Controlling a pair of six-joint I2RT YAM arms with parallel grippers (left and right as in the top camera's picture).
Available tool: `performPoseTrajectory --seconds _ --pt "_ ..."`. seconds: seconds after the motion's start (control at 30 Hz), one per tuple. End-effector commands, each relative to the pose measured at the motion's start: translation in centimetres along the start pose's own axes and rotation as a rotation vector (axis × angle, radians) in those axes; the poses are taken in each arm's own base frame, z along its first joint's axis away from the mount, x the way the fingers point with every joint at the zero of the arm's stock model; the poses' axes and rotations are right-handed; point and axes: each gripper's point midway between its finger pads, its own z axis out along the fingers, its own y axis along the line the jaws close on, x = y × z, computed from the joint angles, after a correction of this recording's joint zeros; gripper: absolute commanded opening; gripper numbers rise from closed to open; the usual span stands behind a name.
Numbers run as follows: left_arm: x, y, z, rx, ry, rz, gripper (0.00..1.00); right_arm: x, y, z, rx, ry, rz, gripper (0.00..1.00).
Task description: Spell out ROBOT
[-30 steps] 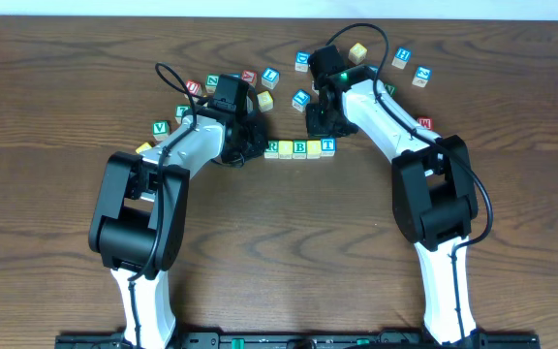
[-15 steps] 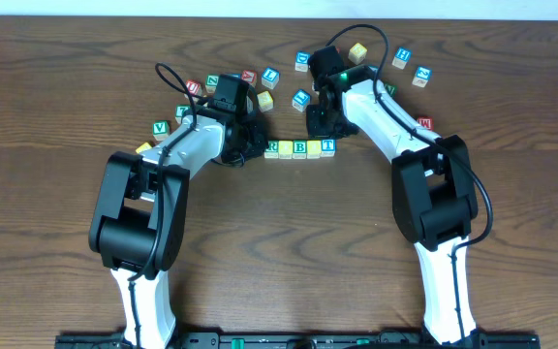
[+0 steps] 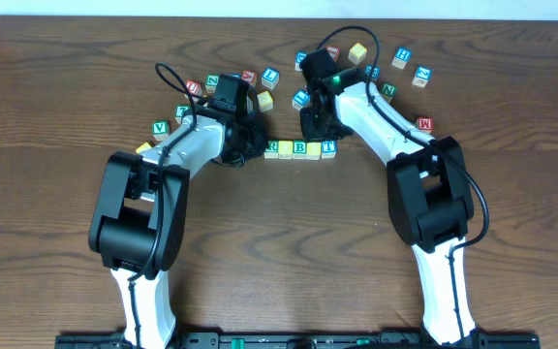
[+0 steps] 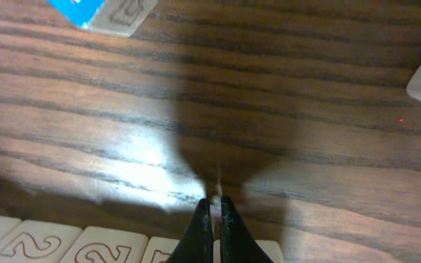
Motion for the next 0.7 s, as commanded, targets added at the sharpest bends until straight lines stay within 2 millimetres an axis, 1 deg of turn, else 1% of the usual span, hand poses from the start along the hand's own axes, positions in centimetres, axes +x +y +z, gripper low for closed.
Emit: performPoseTrajectory --seconds 0.0,0.13,0.23,0.3,0.37,0.47,0.53,0.67 --pt "0.7 0.7 1.0 -0.017 0.027 0.011 0.07 -1.0 -0.4 -1.0 0.026 -0.055 -0.011 0.01" --pt "0.7 0.7 1.0 -0.017 0.027 0.011 0.07 -2.6 -0.7 -1.9 0.019 -0.099 0.006 0.01" --pt "0.7 0.7 1.0 -0.017 0.027 0.011 0.07 -3.7 -1.3 -3.5 0.015 -0.125 0.022 0.01" --pt "0.7 0.7 1.0 -0.017 0.027 0.011 0.07 -3.9 -1.9 -4.9 0.014 -0.13 0.034 0.01" --pt "0.7 0.7 1.0 -0.017 0.026 0.011 0.07 -3.6 -2.4 -6.1 0.009 -0.123 0.045 0.01" --pt "0.7 0.7 1.0 -0.017 0.026 0.012 0.07 -2.5 -3.0 -6.7 0.003 -0.075 0.059 0.01" --pt "0.7 0.7 1.0 -0.017 0.026 0.012 0.07 -1.5 -3.6 -6.6 0.015 -0.033 0.065 0.01" --pt "0.7 0.7 1.0 -0.017 0.026 0.012 0.07 0.2 -4.5 -5.2 0.028 0.024 0.077 0.01"
